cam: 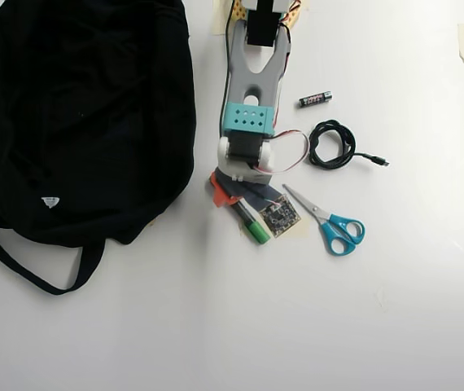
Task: Put the green marker into the black bag
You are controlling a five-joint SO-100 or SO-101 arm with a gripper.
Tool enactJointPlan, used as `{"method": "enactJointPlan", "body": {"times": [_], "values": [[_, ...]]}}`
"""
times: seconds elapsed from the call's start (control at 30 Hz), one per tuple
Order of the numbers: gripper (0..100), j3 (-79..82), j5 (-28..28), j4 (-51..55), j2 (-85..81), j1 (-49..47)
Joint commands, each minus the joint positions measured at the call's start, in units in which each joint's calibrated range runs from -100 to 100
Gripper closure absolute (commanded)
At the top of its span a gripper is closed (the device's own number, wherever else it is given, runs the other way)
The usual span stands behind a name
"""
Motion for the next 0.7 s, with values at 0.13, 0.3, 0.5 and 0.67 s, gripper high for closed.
{"method": "enactJointPlan", "body": {"times": [0.13, 0.3, 0.5, 0.67], "values": [[74, -2.1, 0.0, 0.4, 0.8, -0.8], [74, -2.1, 0.0, 0.0, 2.5, -0.8], [76, -2.1, -0.2, -0.1, 2.6, -0.8], [90, -2.1, -0.3, -0.1, 2.6, -0.8]]}}
